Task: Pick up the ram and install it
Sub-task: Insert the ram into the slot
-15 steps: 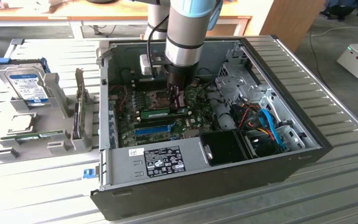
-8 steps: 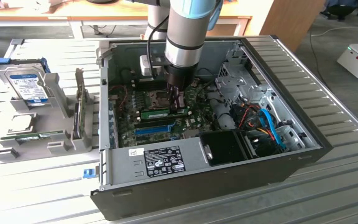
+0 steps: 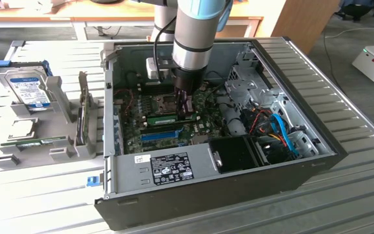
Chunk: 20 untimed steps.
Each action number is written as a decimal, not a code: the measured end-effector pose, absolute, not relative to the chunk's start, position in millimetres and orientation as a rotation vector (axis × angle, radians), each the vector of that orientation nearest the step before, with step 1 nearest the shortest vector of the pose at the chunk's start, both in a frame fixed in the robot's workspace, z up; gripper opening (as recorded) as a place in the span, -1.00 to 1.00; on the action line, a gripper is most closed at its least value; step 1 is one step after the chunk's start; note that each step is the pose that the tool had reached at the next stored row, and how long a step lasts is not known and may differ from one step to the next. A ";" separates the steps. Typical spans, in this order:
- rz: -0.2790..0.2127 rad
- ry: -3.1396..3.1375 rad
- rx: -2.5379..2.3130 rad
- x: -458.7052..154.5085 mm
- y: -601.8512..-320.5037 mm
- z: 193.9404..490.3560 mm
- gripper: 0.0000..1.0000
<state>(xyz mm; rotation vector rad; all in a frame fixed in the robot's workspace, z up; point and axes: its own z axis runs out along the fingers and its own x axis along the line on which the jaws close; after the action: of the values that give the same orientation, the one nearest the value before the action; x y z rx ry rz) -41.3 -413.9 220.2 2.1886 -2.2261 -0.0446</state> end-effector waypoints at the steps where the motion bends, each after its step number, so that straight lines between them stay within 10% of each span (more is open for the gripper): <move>1: -0.045 -2.226 2.189 -41.2 -413.9 220.2 -0.50; 20: -0.045 -2.226 2.189 -41.2 -413.9 233.8 -0.50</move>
<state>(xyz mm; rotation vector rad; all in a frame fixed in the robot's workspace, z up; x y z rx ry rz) -41.2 -413.9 233.8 2.1887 -2.2260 -0.0447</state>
